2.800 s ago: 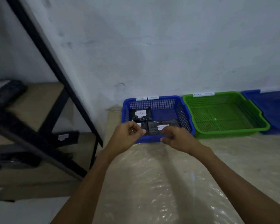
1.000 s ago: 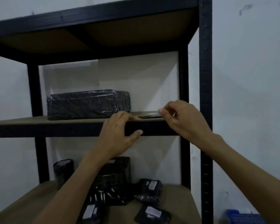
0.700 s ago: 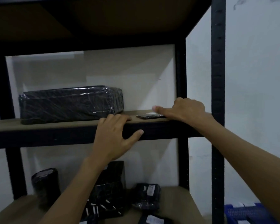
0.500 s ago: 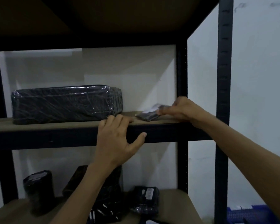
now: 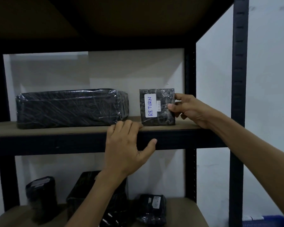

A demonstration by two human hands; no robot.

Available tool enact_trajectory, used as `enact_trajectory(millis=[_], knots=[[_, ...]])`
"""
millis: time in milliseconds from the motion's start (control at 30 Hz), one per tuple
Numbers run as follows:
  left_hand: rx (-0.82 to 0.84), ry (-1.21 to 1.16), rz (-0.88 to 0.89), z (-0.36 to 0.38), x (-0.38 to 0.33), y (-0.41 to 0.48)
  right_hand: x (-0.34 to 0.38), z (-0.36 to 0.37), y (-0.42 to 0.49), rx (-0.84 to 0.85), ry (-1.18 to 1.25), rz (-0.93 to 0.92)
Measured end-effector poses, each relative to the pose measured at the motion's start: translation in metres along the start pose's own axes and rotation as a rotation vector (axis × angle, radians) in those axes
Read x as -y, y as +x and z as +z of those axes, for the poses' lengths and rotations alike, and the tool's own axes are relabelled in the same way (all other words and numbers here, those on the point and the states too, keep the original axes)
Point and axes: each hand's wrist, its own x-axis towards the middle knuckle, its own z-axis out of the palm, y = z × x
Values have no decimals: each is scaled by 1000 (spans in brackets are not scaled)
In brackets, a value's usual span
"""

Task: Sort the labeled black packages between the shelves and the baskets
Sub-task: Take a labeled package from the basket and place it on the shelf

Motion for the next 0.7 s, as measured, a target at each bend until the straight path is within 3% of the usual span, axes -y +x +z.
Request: enact_trajectory(millis=[233,433,700], knots=[[0,6,5,0,0,0,1,0,-2,-8,53,6],[-5,2,0,1,0,-1,5,-7,-6,-126,505,18],[2,3,-6,1,0,-1,8,-1,-12,-131,377,47]])
